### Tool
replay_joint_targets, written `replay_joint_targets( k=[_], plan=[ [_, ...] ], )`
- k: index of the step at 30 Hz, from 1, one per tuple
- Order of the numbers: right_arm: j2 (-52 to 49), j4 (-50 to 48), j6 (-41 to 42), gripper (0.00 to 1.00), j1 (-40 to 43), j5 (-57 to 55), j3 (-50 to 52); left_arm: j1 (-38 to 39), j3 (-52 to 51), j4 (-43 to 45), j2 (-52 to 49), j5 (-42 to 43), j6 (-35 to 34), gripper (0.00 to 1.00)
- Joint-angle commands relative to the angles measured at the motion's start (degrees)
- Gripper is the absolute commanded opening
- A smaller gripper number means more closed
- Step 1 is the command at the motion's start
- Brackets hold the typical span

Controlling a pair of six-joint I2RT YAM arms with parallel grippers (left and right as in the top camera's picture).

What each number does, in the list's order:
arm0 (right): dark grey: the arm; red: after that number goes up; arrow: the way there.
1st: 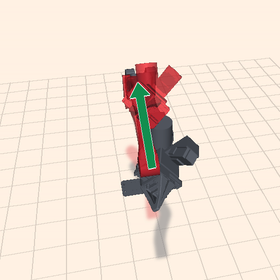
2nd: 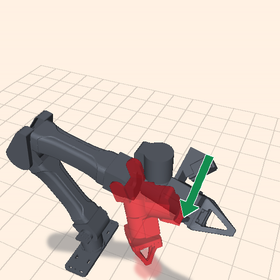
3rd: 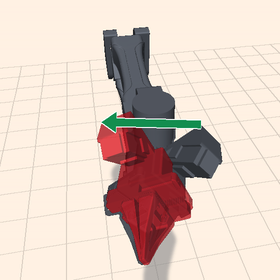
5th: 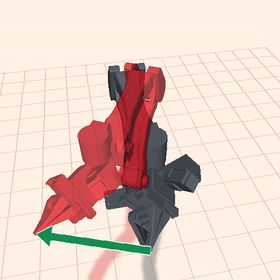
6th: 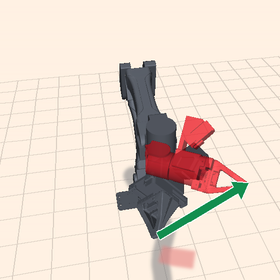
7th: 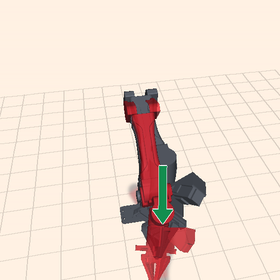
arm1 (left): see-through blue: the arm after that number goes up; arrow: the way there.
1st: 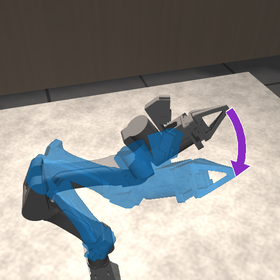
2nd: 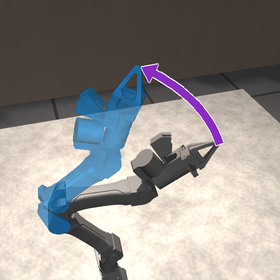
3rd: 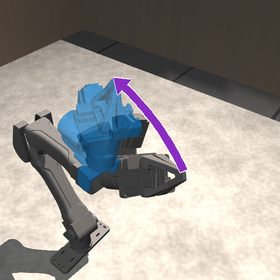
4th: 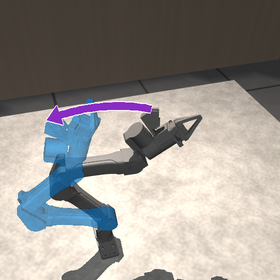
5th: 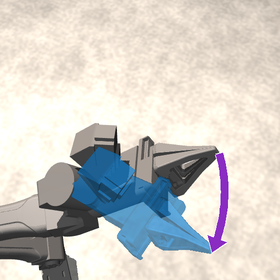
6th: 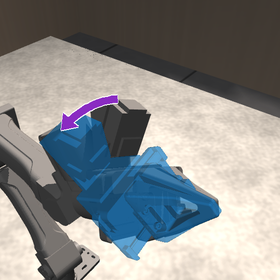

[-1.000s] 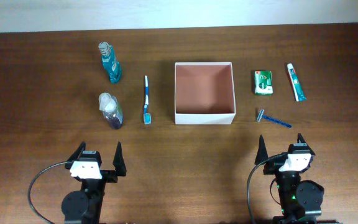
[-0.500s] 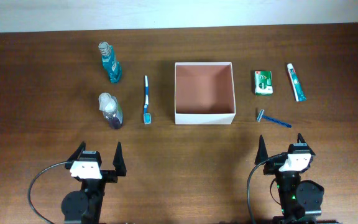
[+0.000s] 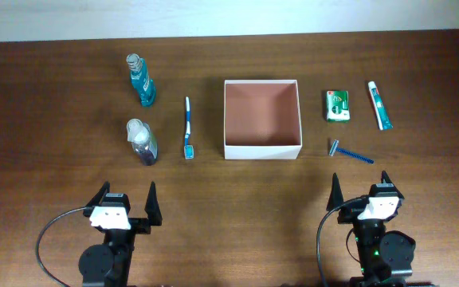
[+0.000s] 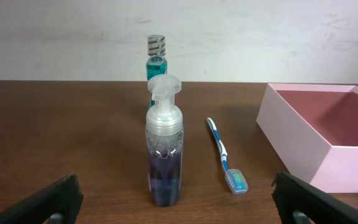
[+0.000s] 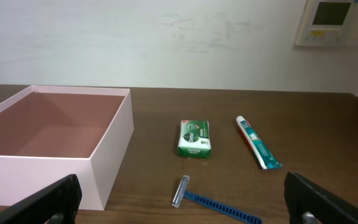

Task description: Pack container

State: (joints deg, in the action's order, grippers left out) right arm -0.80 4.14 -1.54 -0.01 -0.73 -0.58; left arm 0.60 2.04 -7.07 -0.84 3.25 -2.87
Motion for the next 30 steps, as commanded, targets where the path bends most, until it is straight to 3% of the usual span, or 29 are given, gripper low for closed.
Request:
replay_joint_targets(
  k=[1,30],
  plan=[
    [0.6,0.4,0.0,0.98,0.4,0.1,0.3,-0.3,-0.2,-0.1,0.5,0.9,-0.3,0.99],
    [0.6,0.4,0.0,0.99,0.4,0.1,0.3,-0.3,-0.2,-0.1,0.5,0.9,-0.3,0.99]
  ],
)
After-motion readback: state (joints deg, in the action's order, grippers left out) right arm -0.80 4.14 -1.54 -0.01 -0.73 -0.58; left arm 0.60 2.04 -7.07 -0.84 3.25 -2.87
